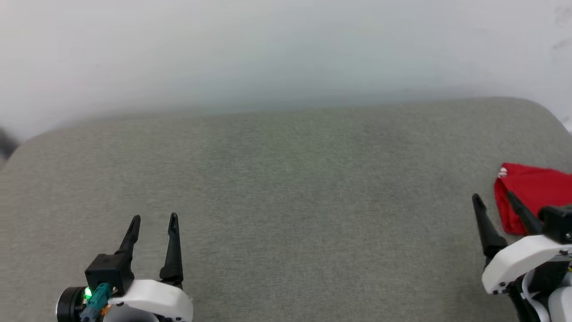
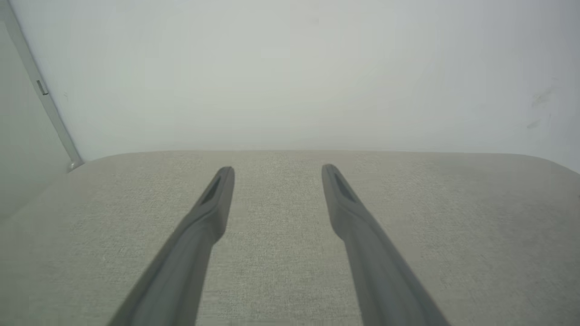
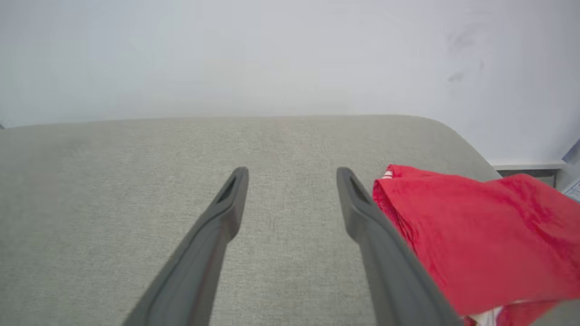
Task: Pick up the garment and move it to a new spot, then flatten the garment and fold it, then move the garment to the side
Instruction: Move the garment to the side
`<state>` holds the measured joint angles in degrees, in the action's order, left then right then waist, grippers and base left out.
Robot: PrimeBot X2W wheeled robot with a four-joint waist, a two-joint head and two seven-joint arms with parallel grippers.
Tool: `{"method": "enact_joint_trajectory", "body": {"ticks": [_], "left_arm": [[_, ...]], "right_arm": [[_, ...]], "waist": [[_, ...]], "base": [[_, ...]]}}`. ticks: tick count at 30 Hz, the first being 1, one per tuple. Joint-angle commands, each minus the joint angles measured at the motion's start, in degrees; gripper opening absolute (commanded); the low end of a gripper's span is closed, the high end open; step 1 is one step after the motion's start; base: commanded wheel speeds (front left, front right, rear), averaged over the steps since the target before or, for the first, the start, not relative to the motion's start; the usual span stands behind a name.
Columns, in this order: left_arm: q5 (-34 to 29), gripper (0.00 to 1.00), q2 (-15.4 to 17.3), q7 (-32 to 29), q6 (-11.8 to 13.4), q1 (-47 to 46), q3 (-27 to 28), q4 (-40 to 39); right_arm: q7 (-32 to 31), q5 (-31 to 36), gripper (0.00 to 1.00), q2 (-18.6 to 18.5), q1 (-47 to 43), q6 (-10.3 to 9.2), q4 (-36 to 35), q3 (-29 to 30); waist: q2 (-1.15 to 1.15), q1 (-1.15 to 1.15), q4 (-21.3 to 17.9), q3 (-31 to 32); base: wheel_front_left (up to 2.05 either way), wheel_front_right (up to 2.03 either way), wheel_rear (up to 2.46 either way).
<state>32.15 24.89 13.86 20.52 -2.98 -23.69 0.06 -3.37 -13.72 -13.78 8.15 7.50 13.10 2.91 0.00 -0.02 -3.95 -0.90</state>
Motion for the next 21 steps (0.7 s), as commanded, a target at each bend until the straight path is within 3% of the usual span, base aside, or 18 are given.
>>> {"method": "enact_joint_trajectory", "body": {"ticks": [1, 11, 21], "left_arm": [[0.3, 1.0, 0.5, 0.1, 0.2, 1.2, 0.2, 0.0], [0.6, 1.0, 1.6, -0.6, 0.5, 4.0, 0.0, 0.2], [1.5, 1.0, 1.4, -0.5, 1.2, 5.9, 0.1, 1.0]], "right_arm": [[0.7, 0.4, 1.0, 1.0, -1.6, -0.03, -2.4, -0.3], [-1.1, 2.9, 1.0, 5.5, -11.9, -0.02, -17.0, 0.4], [-3.3, 4.2, 1.0, 7.6, -15.3, -0.02, -20.8, 0.2]], "waist": [[0.0, 0.02, 2.3, 2.1], [0.0, 0.02, 3.3, 3.7], [0.0, 0.02, 2.4, 4.7]], "base": [[0.0, 0.0, 0.0], [0.0, 0.0, 0.0], [0.0, 0.0, 0.0]]}}
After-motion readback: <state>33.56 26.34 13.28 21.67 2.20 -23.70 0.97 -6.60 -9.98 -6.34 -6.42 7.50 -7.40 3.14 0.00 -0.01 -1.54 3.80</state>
